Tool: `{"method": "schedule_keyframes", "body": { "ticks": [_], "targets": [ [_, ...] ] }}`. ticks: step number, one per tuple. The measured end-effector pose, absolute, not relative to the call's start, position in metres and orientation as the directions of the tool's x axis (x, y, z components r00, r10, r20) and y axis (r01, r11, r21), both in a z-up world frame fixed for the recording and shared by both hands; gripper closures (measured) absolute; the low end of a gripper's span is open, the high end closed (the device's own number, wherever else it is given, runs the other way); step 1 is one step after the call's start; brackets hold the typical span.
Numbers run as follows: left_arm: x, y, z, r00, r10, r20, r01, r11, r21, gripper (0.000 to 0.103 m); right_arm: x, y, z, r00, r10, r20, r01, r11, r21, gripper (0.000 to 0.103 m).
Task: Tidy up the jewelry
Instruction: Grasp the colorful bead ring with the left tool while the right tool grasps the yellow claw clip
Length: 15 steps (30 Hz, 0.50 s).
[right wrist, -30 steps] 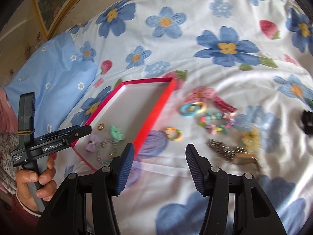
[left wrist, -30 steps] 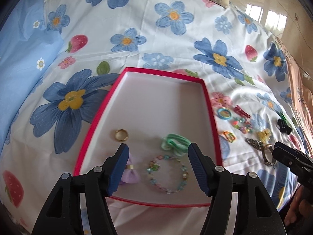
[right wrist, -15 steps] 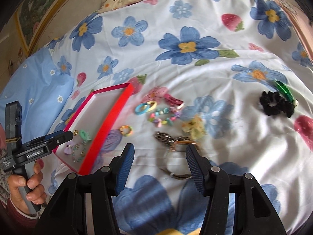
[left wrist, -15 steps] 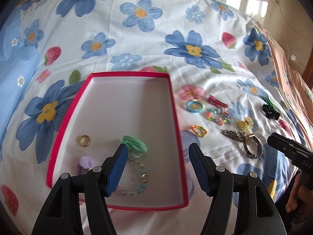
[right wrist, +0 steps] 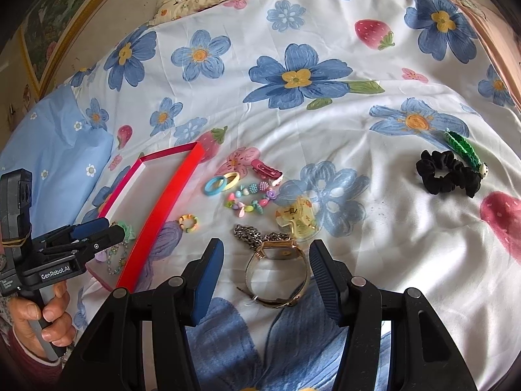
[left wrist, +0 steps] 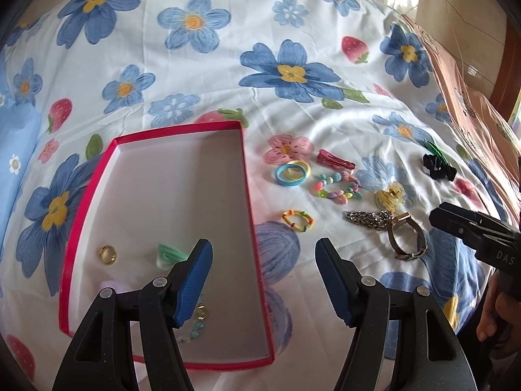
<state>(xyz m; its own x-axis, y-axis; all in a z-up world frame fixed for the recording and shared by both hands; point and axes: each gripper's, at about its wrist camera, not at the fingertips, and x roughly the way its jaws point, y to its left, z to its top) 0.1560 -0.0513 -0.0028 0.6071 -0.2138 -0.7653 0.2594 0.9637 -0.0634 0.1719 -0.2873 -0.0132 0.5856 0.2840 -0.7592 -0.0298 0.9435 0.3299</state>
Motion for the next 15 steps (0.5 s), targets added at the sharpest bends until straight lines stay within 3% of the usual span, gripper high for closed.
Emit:
{"method": "schedule_keyframes", "body": {
  "ticks": [15],
  "targets": [
    [0.211,-0.108,-0.033,0.572,-0.183,-0.800,0.365,0.930,0.049,0.038,0.215,-0.279,-0.038,0.529,0.245,-0.812,-0.080,0.968,0.239,0.046]
  ]
}}
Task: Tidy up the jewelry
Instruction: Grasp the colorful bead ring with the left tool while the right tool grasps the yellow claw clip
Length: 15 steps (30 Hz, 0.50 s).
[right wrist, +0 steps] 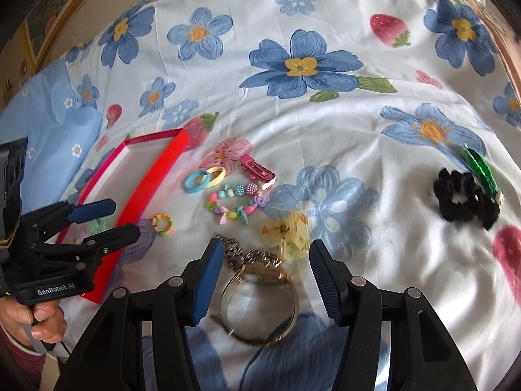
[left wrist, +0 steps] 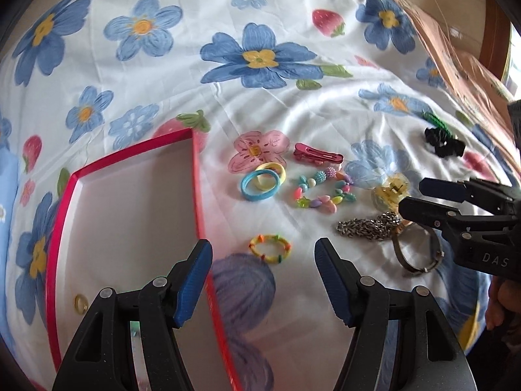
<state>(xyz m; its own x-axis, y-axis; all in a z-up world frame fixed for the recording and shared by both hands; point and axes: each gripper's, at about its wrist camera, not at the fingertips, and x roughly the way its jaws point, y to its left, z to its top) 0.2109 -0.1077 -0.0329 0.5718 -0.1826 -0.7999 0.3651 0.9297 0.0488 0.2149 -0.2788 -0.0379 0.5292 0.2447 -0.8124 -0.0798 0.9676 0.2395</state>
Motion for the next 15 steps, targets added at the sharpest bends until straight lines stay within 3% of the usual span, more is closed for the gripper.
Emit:
{"method": "schedule_keyframes", "body": {
  "ticks": [8,9,11,13,15],
  "targets": [
    [0.233,-0.129,-0.059,0.535,-0.123,-0.836,0.388,0.915,0.113,0.041,0.232,-0.279,-0.054,0.496,0.240,-0.834,-0.096,0.970,0.222,0.046],
    [0.234,-0.132,-0.061,0.533,-0.118,-0.838,0.393,0.911,0.122,0.045,0.234,-0.279,-0.056,0.491,0.238,-0.838,-0.097,0.971,0.219,0.047],
    [0.237,-0.134,-0.067,0.509,-0.126,-0.851,0.404,0.908,0.107,0.064,0.236,-0.278,-0.059,0.486,0.230,-0.843,-0.097,0.973,0.209,0.048],
    [0.239,-0.133,-0.070,0.493,-0.149,-0.857,0.412,0.908,0.080,0.075,0.237,-0.278,-0.062,0.481,0.218,-0.849,-0.093,0.976,0.198,0.064],
    [0.239,-0.131,-0.070,0.495,-0.165,-0.853,0.413,0.908,0.064,0.087,0.237,-0.280,-0.063,0.483,0.216,-0.849,-0.090,0.976,0.198,0.064]
  ]
}}
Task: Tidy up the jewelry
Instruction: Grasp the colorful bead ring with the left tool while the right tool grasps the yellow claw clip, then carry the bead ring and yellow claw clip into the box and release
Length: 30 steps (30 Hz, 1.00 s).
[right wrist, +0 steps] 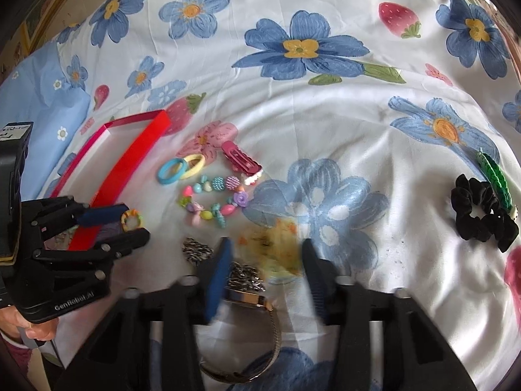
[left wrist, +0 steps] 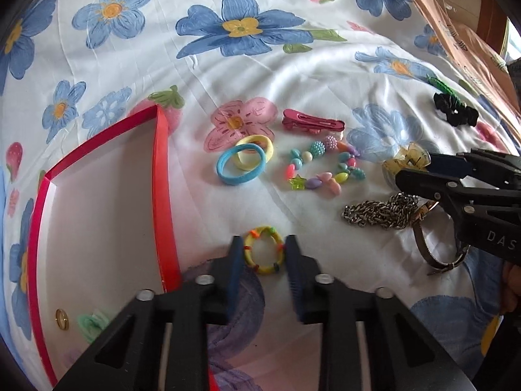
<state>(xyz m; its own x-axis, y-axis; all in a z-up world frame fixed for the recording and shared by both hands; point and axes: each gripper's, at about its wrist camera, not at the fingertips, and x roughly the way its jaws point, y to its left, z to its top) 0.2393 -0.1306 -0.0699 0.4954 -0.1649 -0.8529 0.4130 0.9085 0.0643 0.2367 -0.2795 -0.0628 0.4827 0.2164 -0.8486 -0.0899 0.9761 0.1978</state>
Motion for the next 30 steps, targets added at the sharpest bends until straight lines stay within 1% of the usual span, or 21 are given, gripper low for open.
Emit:
{"method": "schedule_keyframes", "body": {
  "ticks": [1,2,12,21,30],
  "targets": [
    [0.240,-0.129,-0.069,0.491,-0.180,-0.852,0.415,0.909,0.047,0.095,0.236,-0.280,-0.062,0.487,0.215,-0.847,-0.088,0.976,0.197,0.065],
    [0.240,-0.126,-0.068,0.488,-0.196,-0.851,0.416,0.909,0.029,0.096,0.234,-0.281,-0.062,0.492,0.210,-0.845,-0.087,0.977,0.193,0.065],
    [0.222,-0.086,-0.046,0.493,-0.346,-0.798,0.390,0.908,-0.153,0.098,0.223,-0.285,-0.039,0.545,0.255,-0.798,-0.068,0.963,0.261,0.065],
    [0.194,-0.050,-0.020,0.542,-0.371,-0.754,0.349,0.916,-0.199,0.098,0.217,-0.267,-0.019,0.566,0.316,-0.761,-0.101,0.943,0.317,0.065],
    [0.169,-0.018,0.001,0.599,-0.346,-0.722,0.305,0.932,-0.194,0.098,0.217,-0.232,-0.008,0.553,0.377,-0.743,-0.166,0.924,0.345,0.065]
  ]
}}
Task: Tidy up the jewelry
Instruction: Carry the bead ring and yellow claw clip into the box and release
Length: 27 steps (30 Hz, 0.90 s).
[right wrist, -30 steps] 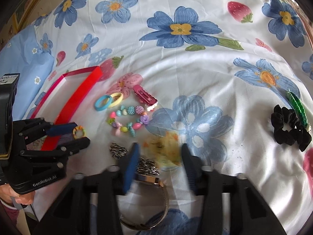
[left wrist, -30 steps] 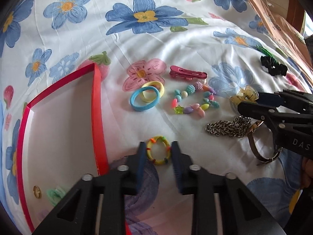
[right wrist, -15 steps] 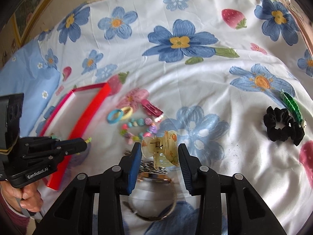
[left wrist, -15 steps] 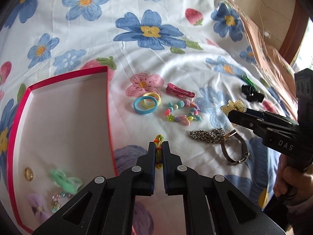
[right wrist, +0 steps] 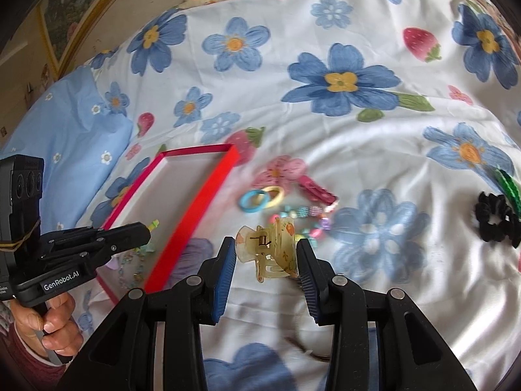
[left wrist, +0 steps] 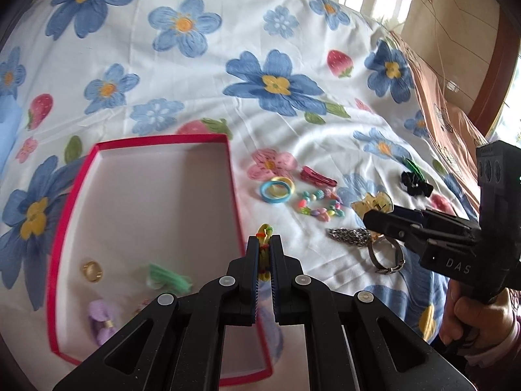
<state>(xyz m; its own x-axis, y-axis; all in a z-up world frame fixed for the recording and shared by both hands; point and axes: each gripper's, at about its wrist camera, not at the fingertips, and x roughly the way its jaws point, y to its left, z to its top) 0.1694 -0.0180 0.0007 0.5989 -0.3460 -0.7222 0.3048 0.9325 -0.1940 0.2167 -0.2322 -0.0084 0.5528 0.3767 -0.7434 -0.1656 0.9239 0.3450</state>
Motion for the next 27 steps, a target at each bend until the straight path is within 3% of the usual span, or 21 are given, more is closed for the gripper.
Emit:
{"method": "schedule_keyframes", "body": {
  "ticks": [27],
  "targets": [
    [0.163,0.078,0.002,0.664,-0.210,-0.718,0.092,0.975,-0.201,0.098,0.242,-0.109,0.001,0.470,0.536,-0.701,-0.365,0.842,0.398,0.065]
  ]
}}
